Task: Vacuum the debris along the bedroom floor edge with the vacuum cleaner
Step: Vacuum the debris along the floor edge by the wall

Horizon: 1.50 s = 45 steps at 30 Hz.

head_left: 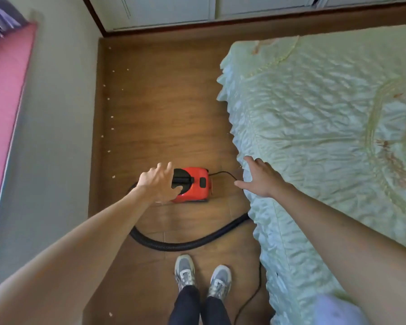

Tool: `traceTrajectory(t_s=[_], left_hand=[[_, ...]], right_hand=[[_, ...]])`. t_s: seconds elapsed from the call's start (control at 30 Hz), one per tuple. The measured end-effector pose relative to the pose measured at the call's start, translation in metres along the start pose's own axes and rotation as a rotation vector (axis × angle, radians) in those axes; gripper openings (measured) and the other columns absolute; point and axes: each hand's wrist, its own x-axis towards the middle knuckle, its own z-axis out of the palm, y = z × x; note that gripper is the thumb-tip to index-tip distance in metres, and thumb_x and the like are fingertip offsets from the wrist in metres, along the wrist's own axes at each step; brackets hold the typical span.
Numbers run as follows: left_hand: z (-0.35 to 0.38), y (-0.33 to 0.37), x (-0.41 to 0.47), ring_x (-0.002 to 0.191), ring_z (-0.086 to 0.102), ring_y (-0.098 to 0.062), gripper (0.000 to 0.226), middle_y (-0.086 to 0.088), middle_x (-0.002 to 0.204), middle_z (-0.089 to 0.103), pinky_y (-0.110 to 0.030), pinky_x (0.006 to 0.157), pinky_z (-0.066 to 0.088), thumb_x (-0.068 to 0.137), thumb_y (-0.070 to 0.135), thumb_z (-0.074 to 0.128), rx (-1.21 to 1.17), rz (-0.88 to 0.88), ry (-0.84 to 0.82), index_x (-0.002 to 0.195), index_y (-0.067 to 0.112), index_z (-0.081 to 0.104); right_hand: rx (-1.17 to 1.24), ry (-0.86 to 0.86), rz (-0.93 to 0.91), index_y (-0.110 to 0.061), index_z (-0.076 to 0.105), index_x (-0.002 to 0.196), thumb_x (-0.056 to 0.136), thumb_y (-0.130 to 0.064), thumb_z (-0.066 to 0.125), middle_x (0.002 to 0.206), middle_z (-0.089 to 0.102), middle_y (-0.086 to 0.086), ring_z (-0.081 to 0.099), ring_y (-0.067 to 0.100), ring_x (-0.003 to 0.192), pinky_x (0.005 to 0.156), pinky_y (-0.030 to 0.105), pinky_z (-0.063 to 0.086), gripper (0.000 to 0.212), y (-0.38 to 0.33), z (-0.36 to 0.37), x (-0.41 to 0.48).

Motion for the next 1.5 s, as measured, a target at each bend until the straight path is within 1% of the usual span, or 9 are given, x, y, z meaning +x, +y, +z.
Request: traceTrajectory(t_s=[0.2,0.43,0.6,0.73,0.83,1.0,1.13,1.4,1.5], left_hand=[[0.115,-0.016,0.027,0.113,0.056,-0.035,0.073,-0.011,0.127,0.050,-0.045,0.083,0.048,0.087,0.057,0.053,-0.037,0.022,-0.144,0.142,0.017,0.027],[0.220,-0.036,0.061,0.115,0.055,-0.032,0.072,-0.010,0.131,0.048,-0.041,0.081,0.047,0.089,0.059,0.050,0.045,0.062,-0.277,0.142,0.015,0.027],[0.280,-0.033,0.082,0.112,0.056,-0.033,0.067,-0.009,0.126,0.050,-0.043,0.083,0.048,0.088,0.058,0.051,0.034,0.082,-0.347,0.137,0.016,0.030],[0.323,-0.023,0.097,0.109,0.056,-0.031,0.072,-0.009,0.124,0.051,-0.039,0.076,0.046,0.090,0.057,0.047,0.036,0.087,-0.388,0.143,0.014,0.024],[0.349,-0.013,0.106,0.113,0.055,-0.032,0.077,-0.011,0.131,0.048,-0.038,0.073,0.044,0.092,0.059,0.045,0.052,0.074,-0.420,0.148,0.013,0.018],[0.392,0.006,0.122,0.110,0.057,-0.032,0.067,-0.010,0.122,0.052,-0.042,0.078,0.047,0.090,0.059,0.049,-0.009,0.027,-0.472,0.137,0.014,0.030],[0.426,0.017,0.137,0.107,0.058,-0.031,0.066,-0.009,0.119,0.053,-0.043,0.077,0.049,0.090,0.058,0.050,-0.025,0.021,-0.481,0.136,0.016,0.030],[0.488,0.023,0.159,0.114,0.053,-0.034,0.068,-0.011,0.123,0.052,-0.045,0.079,0.049,0.087,0.057,0.054,-0.007,0.003,-0.499,0.139,0.019,0.031],[0.507,0.030,0.167,0.119,0.049,-0.034,0.067,-0.011,0.128,0.049,-0.045,0.078,0.049,0.087,0.056,0.054,-0.010,0.018,-0.517,0.143,0.026,0.031]], right_hand=[[0.045,-0.112,0.076,-0.018,0.021,0.150,0.086,-0.055,0.062,0.144,0.039,0.010,0.042,0.031,0.129,0.094,0.044,0.046,0.084,0.020,0.102,0.036],[0.053,-0.174,0.143,-0.019,0.020,0.150,0.087,-0.055,0.062,0.147,0.038,0.008,0.042,0.030,0.130,0.095,0.043,0.046,0.083,0.043,0.196,0.076],[0.054,-0.245,0.179,-0.018,0.023,0.148,0.088,-0.054,0.061,0.143,0.040,0.010,0.045,0.033,0.126,0.094,0.045,0.047,0.080,0.063,0.262,0.089],[0.072,-0.321,0.189,-0.018,0.027,0.145,0.087,-0.053,0.062,0.141,0.042,0.011,0.044,0.034,0.128,0.097,0.047,0.046,0.076,0.076,0.310,0.098],[0.102,-0.362,0.191,-0.018,0.028,0.145,0.087,-0.052,0.062,0.142,0.041,0.010,0.043,0.033,0.128,0.097,0.048,0.046,0.076,0.087,0.341,0.107],[0.093,-0.434,0.176,-0.017,0.029,0.145,0.087,-0.054,0.062,0.143,0.043,0.011,0.043,0.033,0.130,0.098,0.049,0.046,0.076,0.110,0.388,0.123],[0.076,-0.500,0.191,-0.016,0.026,0.147,0.088,-0.057,0.059,0.145,0.042,0.012,0.044,0.034,0.130,0.099,0.048,0.046,0.079,0.133,0.423,0.139],[0.341,-0.495,0.483,-0.012,0.022,0.153,0.091,-0.051,0.058,0.153,0.037,0.010,0.040,0.031,0.137,0.108,0.042,0.040,0.082,0.159,0.491,0.177],[0.490,-0.430,0.652,-0.012,0.029,0.151,0.090,-0.050,0.060,0.149,0.042,0.008,0.046,0.031,0.132,0.107,0.043,0.043,0.078,0.160,0.512,0.189]])
